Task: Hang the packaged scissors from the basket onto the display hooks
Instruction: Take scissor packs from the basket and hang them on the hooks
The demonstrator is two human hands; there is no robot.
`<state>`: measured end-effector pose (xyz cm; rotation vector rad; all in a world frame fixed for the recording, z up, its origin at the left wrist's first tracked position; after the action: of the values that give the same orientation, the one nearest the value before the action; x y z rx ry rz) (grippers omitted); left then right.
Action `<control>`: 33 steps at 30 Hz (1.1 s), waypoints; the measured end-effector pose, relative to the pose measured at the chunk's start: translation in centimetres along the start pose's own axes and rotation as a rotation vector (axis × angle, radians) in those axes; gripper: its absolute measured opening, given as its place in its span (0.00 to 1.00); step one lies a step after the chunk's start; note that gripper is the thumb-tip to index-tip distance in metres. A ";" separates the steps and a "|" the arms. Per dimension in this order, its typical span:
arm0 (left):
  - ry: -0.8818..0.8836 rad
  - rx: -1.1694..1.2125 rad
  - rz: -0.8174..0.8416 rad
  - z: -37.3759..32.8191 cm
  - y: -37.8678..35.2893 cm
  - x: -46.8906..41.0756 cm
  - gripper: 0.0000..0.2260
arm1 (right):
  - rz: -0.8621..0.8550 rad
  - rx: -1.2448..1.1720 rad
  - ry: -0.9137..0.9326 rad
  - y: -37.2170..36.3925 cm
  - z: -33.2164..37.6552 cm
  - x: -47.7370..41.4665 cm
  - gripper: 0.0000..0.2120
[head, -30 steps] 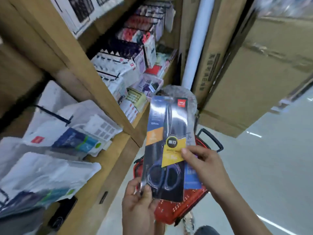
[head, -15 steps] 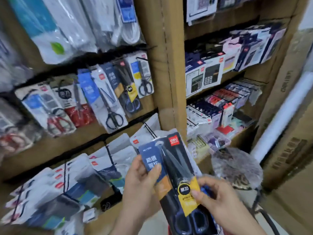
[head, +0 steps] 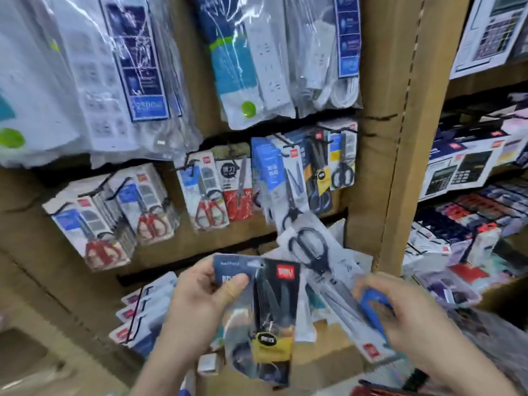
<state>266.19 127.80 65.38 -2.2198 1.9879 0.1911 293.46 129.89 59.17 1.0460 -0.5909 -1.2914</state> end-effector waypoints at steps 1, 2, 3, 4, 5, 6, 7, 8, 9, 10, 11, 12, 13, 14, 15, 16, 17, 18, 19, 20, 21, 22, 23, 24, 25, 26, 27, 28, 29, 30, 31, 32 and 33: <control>-0.015 -0.034 0.067 -0.2 1.2 -0.2 0.10 | 0.026 0.091 0.018 0.6 1.9 -0.7 0.25; -0.046 -0.086 0.126 -0.3 2.2 -0.5 0.11 | 0.061 0.205 0.036 0.6 2.6 -1.2 0.24; -0.093 -0.165 0.180 -0.3 3.2 -0.8 0.11 | 0.050 0.274 0.011 0.3 3.4 -2.4 0.24; -0.146 -0.261 0.237 -0.3 4.2 -1.1 0.09 | 0.095 0.328 -0.035 -0.8 3.8 -4.0 0.23; -0.186 -0.367 0.286 0.0 5.2 -1.5 0.08 | 0.125 0.448 -0.024 -4.2 2.2 -7.6 0.18; -0.213 -0.462 0.336 0.4 6.0 -2.0 0.07 | 0.142 0.488 0.040 -4.2 4.2 -8.0 0.14; -0.234 -0.546 0.380 1.0 7.0 -2.5 0.07 | 0.236 0.535 0.041 -4.6 6.0 -9.3 0.15; -0.245 -0.607 0.426 1.8 8.0 -3.1 0.07 | 0.256 0.576 0.056 -5.7 7.0 -10.6 0.18; -0.237 -0.656 0.473 2.5 8.6 -3.6 0.07 | 0.244 0.609 0.076 -5.3 9.0 -10.4 0.18; -0.220 -0.697 0.528 3.4 9.3 -4.0 0.07 | 0.275 0.717 0.137 -5.1 10.6 -10.1 0.21; -0.199 -0.724 0.580 4.2 9.8 -4.4 0.07 | 0.272 0.812 0.219 -4.9 12.2 -10.0 0.25; -0.175 -0.723 0.615 4.9 10.2 -4.6 0.08 | 0.216 0.808 0.294 -2.6 15.0 -7.8 0.25; -0.148 -0.697 0.625 5.5 10.6 -4.7 0.08 | 0.149 0.852 0.352 -1.0 17.2 -7.1 0.25; -0.124 -0.652 0.604 6.0 10.8 -4.7 0.07 | 0.001 0.916 0.433 0.1 18.9 -7.3 0.24; -0.108 -0.607 0.556 6.4 11.1 -4.8 0.09 | -0.066 0.855 0.409 -0.1 18.8 -8.3 0.25; -0.106 -0.549 0.493 6.5 11.2 -4.7 0.12 | -0.156 0.825 0.365 0.4 18.1 -8.3 0.25; -0.078 -0.482 0.421 6.7 11.3 -4.8 0.16 | -0.251 0.681 0.348 -0.1 16.9 -9.0 0.24; -0.026 -0.400 0.351 6.9 11.2 -5.0 0.22 | -0.325 0.461 0.319 -0.2 15.9 -9.5 0.26; 0.034 -0.332 0.278 7.1 11.0 -5.1 0.27 | -0.386 0.175 0.235 -0.3 14.7 -9.7 0.31; 0.100 -0.271 0.224 7.3 10.6 -5.1 0.30 | -0.382 -0.112 0.123 0.0 14.1 -9.5 0.36; 0.151 -0.218 0.195 7.2 10.1 -5.1 0.30 | -0.343 -0.348 -0.001 -0.5 12.9 -9.5 0.38; 0.188 -0.156 0.177 7.4 9.5 -5.2 0.28 | -0.272 -0.517 -0.100 -1.0 12.3 -9.3 0.37; 0.221 -0.084 0.161 7.4 9.0 -5.2 0.26 | -0.195 -0.621 -0.152 -2.2 11.1 -9.2 0.33; 0.259 -0.004 0.155 7.3 8.3 -5.3 0.23 | -0.113 -0.666 -0.179 -3.5 10.6 -9.2 0.27; 0.288 0.067 0.150 7.4 7.7 -5.4 0.21 | -0.048 -0.702 -0.188 -4.8 10.3 -9.3 0.20; 0.298 0.116 0.144 7.7 7.2 -5.6 0.20 | -0.017 -0.729 -0.205 -6.0 9.9 -9.4 0.16; 0.308 0.149 0.136 7.9 6.6 -5.7 0.18 | 0.000 -0.750 -0.230 -7.2 9.3 -9.5 0.16; 0.319 0.178 0.124 8.2 5.9 -5.7 0.15 | 0.019 -0.764 -0.263 -8.3 8.7 -9.7 0.21; 0.342 0.212 0.090 8.4 5.3 -5.7 0.12 | 0.040 -0.782 -0.283 -9.1 8.1 -9.9 0.27; 0.371 0.251 0.061 8.7 4.8 -5.8 0.09 | 0.071 -0.803 -0.283 -9.7 7.5 -10.2 0.28; 0.404 0.287 0.036 8.7 4.1 -5.8 0.08 | 0.086 -0.828 -0.267 -10.0 7.0 -10.6 0.23; 0.419 0.300 0.035 9.0 3.7 -6.0 0.08 | 0.091 -0.845 -0.240 -10.2 6.6 -10.8 0.16; 0.420 0.275 0.047 9.2 3.4 -6.2 0.09 | 0.085 -0.848 -0.212 -10.3 6.2 -10.9 0.11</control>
<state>262.18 135.34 57.46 -2.1635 2.1027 -0.5545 280.77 139.12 54.97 0.1844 -0.1873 -1.3900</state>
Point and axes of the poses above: each hand's wrist, its own x-axis away from the middle knuckle, its own y-axis out of the back of the hand, z = x × y, the point moved 2 cm from there along -x, towards the middle knuckle, and after that the axes turned 14 degrees about x, right-handed, at the moved point
